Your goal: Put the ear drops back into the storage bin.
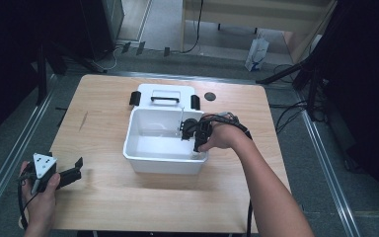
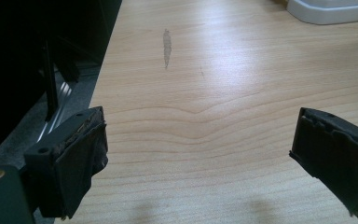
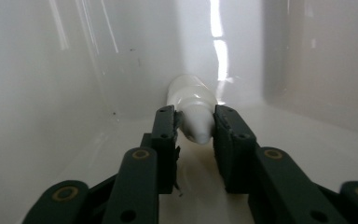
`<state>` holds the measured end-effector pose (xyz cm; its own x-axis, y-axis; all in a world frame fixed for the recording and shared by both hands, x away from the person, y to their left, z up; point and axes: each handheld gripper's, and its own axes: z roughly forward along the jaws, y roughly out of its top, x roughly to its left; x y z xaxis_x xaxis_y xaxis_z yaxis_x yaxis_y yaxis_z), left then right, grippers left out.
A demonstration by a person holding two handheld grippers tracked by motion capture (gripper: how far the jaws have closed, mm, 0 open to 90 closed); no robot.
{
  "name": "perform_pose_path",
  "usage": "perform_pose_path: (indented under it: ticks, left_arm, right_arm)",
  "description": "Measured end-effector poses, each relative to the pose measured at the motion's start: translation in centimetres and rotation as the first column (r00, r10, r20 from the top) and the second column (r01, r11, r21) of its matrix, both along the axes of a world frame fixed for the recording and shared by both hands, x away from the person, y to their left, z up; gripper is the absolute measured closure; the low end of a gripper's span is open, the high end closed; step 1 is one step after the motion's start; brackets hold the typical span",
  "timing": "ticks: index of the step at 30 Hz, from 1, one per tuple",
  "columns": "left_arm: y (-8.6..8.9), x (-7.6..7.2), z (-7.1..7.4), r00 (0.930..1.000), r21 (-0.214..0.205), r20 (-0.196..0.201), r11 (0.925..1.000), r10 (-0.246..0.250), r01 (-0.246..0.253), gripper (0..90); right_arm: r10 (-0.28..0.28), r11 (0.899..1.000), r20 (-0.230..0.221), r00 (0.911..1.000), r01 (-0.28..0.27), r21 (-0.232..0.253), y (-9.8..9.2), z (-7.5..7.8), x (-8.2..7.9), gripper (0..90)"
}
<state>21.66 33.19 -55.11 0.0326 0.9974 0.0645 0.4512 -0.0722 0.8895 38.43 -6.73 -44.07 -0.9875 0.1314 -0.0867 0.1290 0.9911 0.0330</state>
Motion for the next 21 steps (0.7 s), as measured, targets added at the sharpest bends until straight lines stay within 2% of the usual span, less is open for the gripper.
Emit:
perform_pose_path:
  ticks: [5,7,9,10,11,15,16,17,19,21]
  left_arm:
    - [0.0,0.0,0.0,1.0000,-0.001,-0.001,1.0000,0.000,0.000,4.2]
    - [0.0,0.0,0.0,1.0000,-0.001,-0.002,1.0000,-0.001,0.001,4.2]
    - [0.0,0.0,0.0,1.0000,-0.001,-0.003,1.0000,0.000,0.000,4.2]
    - [0.0,0.0,0.0,1.0000,0.000,-0.008,1.0000,-0.002,0.002,4.2]
    - [0.0,0.1,0.0,1.0000,0.001,-0.009,1.0000,-0.002,0.003,4.2]
    - [-0.1,0.1,0.0,0.9999,0.011,-0.011,0.9999,0.002,-0.002,4.2]
    - [-0.2,0.1,0.0,0.9999,0.013,-0.013,0.9999,0.000,0.000,4.2]
    - [-0.2,0.1,0.0,0.9999,0.016,-0.014,0.9999,-0.001,0.002,4.2]
    - [-0.2,0.1,0.0,0.9999,0.016,-0.014,0.9999,0.001,0.000,4.2]
    - [-0.2,0.1,0.0,1.0000,0.013,-0.008,0.9999,0.000,0.000,4.2]
  right_arm:
    - [-0.014,1.000,-0.003,0.9999,0.014,0.018,-0.3,0.3,0.1,68.2]
    - [-0.016,0.999,-0.023,0.9996,0.017,0.047,-0.5,0.5,0.2,63.4]
    - [-0.023,0.998,-0.023,0.9995,0.025,0.054,-0.5,0.6,0.1,58.8]
    - [-0.029,0.998,-0.024,0.9993,0.031,0.062,-0.5,0.7,0.1,52.8]
    - [-0.031,0.998,0.003,0.9995,0.031,0.059,-0.4,1.0,-0.2,44.2]
    - [-0.028,0.998,0.029,0.9992,0.026,0.055,-0.4,1.8,-0.5,37.4]
    - [-0.033,0.998,0.041,0.9986,0.030,0.061,-0.4,2.1,-0.6,36.0]
    - [-0.060,0.995,0.063,0.9962,0.054,0.086,-0.6,3.0,-0.6,28.5]
    - [-0.068,0.994,0.074,0.9950,0.061,0.096,-0.6,3.3,-0.6,26.4]
    - [-0.102,0.989,0.085,0.9911,0.091,0.117,-0.7,4.1,-0.7,19.2]
